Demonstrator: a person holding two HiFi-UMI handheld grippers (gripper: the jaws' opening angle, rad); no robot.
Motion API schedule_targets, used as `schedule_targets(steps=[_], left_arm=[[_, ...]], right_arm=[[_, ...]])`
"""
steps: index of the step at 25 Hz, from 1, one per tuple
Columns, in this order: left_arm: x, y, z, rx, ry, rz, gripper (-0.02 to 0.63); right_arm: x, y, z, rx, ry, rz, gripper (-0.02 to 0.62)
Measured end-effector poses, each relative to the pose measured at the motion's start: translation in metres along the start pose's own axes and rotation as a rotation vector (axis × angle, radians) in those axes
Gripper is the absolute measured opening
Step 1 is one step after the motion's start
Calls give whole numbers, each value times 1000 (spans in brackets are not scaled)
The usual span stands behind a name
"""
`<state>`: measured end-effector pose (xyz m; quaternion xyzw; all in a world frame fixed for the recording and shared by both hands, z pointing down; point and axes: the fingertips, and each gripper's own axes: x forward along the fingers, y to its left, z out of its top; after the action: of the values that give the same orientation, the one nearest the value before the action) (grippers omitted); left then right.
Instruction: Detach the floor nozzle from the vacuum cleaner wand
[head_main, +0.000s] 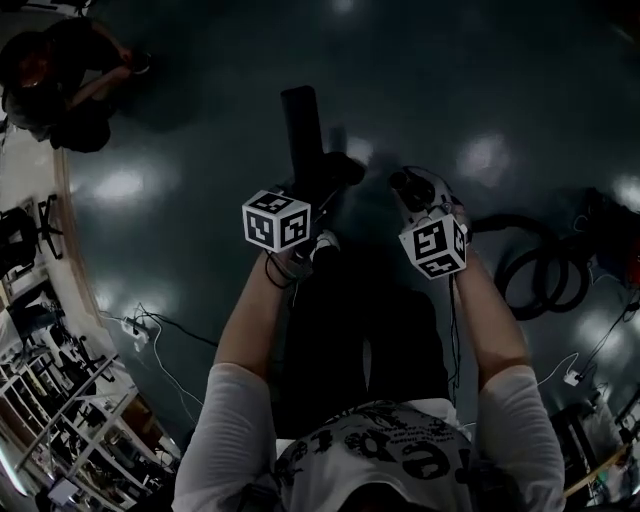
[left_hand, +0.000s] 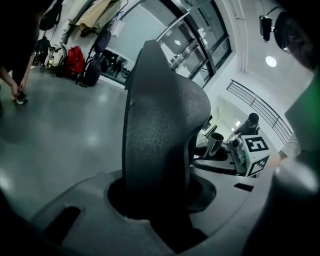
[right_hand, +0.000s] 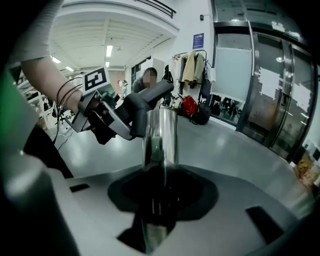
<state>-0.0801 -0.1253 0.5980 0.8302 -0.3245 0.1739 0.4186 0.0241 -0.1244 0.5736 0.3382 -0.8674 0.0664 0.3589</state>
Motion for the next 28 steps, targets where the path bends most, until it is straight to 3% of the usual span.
schedule_targets(steps=[4,7,10,13,18,24,28], left_arm=[[43,82,-43,-81,-25,7,118],[74,138,-78,-98,-30,21,118],[110,182,-120,-127,8,41,118],[144,221,-170,-228,90,75,118],[181,249,-235,-381,170,54,118],[193,273,-260,-443,166,50,118],[200,273,-255,-499,124,11,118]], right_arm=[[87,14,-43,-30,11,7,123],[147,29,-80,-37,35,45,123],[195,38,-131,-6,90,95,121],[231,49,-184,33,176,144,121],[265,86,-252,36,321,208,121],[301,111,-289,25,385,233,121],[304,101,-299,19,383,187,121]])
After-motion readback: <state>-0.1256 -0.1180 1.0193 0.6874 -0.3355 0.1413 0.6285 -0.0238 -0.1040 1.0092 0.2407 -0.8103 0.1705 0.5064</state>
